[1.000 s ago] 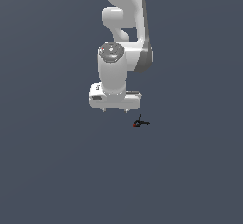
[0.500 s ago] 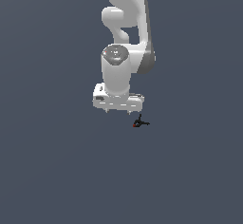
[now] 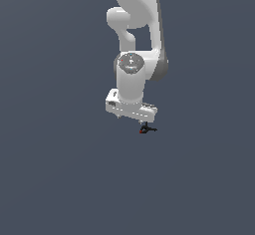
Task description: Pick up the object and move it to a goal position.
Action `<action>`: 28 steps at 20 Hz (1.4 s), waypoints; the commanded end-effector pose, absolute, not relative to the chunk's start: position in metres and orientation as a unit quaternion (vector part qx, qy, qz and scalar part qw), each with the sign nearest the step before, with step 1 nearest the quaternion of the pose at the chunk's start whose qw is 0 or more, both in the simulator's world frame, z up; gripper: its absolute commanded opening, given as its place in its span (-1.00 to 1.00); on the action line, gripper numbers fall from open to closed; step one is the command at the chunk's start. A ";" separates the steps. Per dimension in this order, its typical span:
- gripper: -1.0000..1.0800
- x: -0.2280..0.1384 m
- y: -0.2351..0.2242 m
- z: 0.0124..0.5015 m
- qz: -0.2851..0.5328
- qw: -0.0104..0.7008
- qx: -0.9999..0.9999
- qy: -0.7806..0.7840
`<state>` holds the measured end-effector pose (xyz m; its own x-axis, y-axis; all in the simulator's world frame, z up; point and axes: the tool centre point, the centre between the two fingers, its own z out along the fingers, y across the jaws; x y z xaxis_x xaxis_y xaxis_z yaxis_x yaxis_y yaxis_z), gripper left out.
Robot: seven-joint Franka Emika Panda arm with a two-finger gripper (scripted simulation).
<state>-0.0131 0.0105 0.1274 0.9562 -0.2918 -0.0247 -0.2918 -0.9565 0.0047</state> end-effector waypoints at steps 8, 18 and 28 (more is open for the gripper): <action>0.92 -0.016 0.039 0.107 -0.009 0.000 0.967 -0.253; 0.92 -0.022 0.068 0.086 -0.006 0.000 0.932 -0.361; 0.92 -0.028 0.090 0.070 -0.002 0.000 0.895 -0.446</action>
